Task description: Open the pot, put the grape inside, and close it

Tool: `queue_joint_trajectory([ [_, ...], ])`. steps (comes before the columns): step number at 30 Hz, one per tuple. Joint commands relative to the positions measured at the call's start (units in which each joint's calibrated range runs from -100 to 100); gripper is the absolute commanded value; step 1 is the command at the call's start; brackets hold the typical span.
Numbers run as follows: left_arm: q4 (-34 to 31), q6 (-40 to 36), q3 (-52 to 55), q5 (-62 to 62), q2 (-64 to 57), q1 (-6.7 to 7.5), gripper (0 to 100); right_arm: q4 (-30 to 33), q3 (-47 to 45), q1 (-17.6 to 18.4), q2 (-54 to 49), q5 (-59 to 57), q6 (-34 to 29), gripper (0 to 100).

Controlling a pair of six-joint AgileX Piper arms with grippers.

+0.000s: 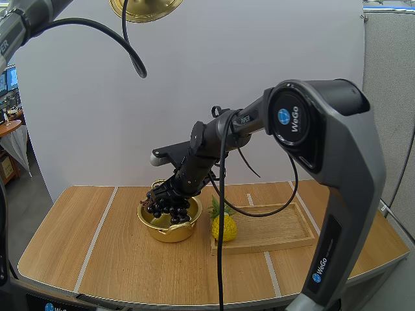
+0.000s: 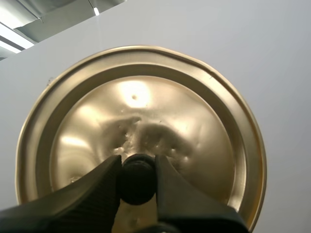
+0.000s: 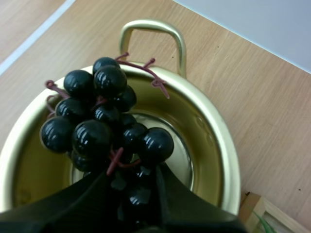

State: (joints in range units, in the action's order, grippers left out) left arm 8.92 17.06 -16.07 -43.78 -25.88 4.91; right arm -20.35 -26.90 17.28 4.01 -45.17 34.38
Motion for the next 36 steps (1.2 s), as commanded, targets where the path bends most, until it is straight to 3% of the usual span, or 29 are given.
queue_joint_trajectory([
  [1,-0.1,-0.6,-0.5,1.9,-0.3,0.05,0,0.6,0.6,0.1,0.9,2.7,-0.1,0],
  [18,-0.1,-0.6,-0.5,1.9,-0.3,0.05,0,1.9,0.9,0.1,2.5,4.3,-0.1,0],
  [19,-0.1,-0.6,-0.5,1.9,-0.3,0.05,0,1.9,0.9,0.1,2.5,4.2,-0.1,4],
  [21,-0.1,-0.6,-0.5,1.9,-0.3,0.05,0,1.9,0.9,0.1,2.5,4.2,-0.1,34],
  [24,-0.1,-0.6,-0.5,1.9,-0.3,0.05,0,1.9,0.9,0.1,2.5,4.2,-0.3,100],
  [36,-0.1,-0.6,-0.5,1.9,-0.3,0.05,0,1.7,0.9,0.1,-3.4,4.2,-0.6,100],
])
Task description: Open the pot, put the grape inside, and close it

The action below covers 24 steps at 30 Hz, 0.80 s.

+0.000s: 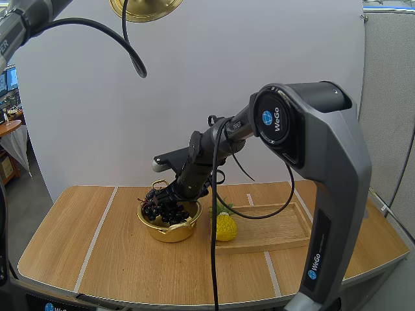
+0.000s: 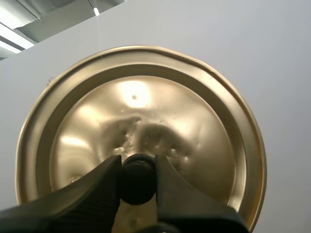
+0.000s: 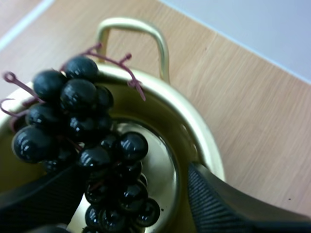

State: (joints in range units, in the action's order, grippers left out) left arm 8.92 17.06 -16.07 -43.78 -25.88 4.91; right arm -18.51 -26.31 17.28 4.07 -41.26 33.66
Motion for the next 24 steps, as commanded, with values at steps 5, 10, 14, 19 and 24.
queue_joint_trajectory([
  [5,-0.1,-0.6,-0.5,1.9,-0.3,0.05,0,-0.1,0.3,0.1,-9.8,-2.5,-0.1,100],
  [10,-0.1,-0.6,-0.5,1.9,-0.3,0.05,0,-1.3,0.3,0.1,-16.3,-6.4,-0.1,100],
  [14,-0.1,-0.6,-0.5,1.9,-0.3,0.05,0,-2.2,0.3,0.1,-20.9,-10.2,-0.1,100],
  [19,-0.1,-0.6,-0.5,1.9,-0.3,0.05,0,-3.1,0.3,0.1,-26.2,-13.4,-0.1,100],
  [24,-0.1,-0.6,-0.5,1.9,-0.3,0.05,0,-3.1,0.3,0.1,-29.5,-15.4,-0.1,100],
])
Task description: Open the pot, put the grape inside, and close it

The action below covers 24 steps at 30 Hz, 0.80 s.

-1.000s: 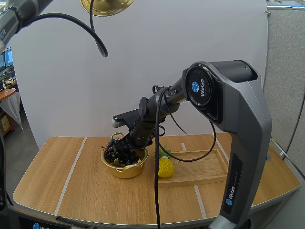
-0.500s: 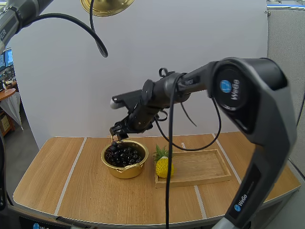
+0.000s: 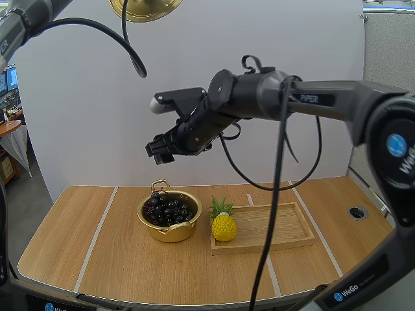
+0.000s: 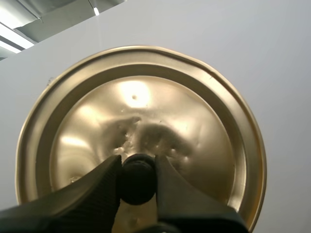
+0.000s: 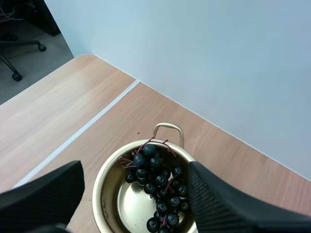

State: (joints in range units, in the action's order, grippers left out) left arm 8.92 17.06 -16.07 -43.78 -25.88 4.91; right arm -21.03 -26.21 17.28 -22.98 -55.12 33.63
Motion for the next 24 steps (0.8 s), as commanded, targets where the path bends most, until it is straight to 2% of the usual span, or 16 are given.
queue_joint_trajectory([
  [1,-0.1,-0.6,-0.5,1.9,-0.3,0.05,0,-0.6,0.2,0.1,-2.9,-1.9,-0.1,100],
  [4,-0.1,-0.6,-0.5,1.9,-0.3,0.05,0,-0.6,0.2,0.1,-4.1,-3.6,-0.1,100],
  [8,-0.1,-0.6,-0.5,1.9,-0.3,0.05,0,-1.4,0.2,0.1,-5.6,-6.6,0.2,52],
  [11,-0.1,-0.6,-0.5,1.9,-0.3,0.05,0,-1.3,0.2,0.1,-6.2,-8.5,0.2,7],
  [12,-0.1,-0.6,-0.5,1.9,-0.3,0.05,0,-1.3,0.2,0.1,-6.3,-9.4,0.2,0],
  [17,-0.1,-0.6,-0.5,1.9,-0.3,0.05,0,-1.5,0.0,0.1,-6.9,-11.9,0.2,0],
  [24,-0.1,-0.6,-0.5,1.9,-0.3,0.05,0,-1.8,-4.2,0.1,-15.3,-11.9,0.1,0],
])
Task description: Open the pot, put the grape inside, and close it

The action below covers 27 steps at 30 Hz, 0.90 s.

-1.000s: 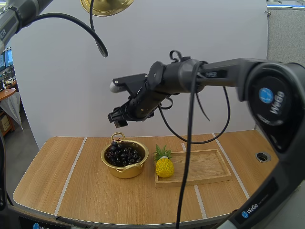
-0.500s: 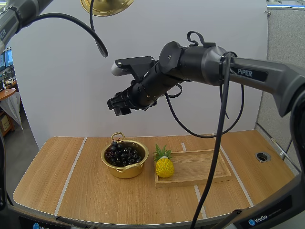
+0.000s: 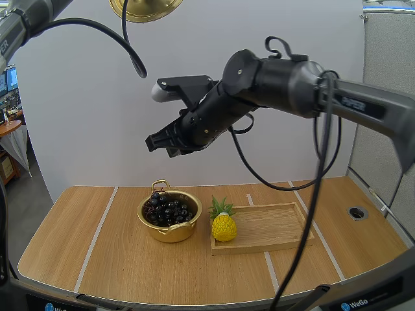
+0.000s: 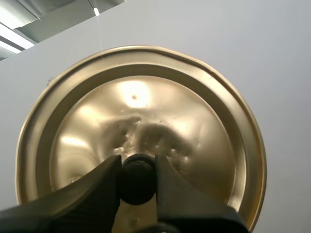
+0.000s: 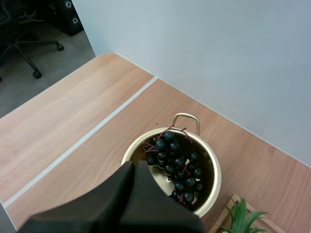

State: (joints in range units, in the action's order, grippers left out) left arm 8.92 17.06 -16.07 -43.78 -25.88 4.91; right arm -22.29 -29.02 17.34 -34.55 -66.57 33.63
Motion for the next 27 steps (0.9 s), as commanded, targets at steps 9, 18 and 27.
queue_joint_trajectory([
  [9,-0.1,-0.6,-0.5,1.9,-0.3,0.05,0,-0.6,-9.2,0.0,-18.2,-3.4,-1.2,0],
  [18,-0.1,-0.6,-0.5,1.9,-0.3,0.05,0,-0.8,-11.0,0.0,-28.8,-12.5,-1.2,0],
  [27,-0.1,-0.6,-0.5,1.9,-0.3,0.05,0,1.8,-17.5,0.0,-41.3,-16.4,-2.3,0],
])
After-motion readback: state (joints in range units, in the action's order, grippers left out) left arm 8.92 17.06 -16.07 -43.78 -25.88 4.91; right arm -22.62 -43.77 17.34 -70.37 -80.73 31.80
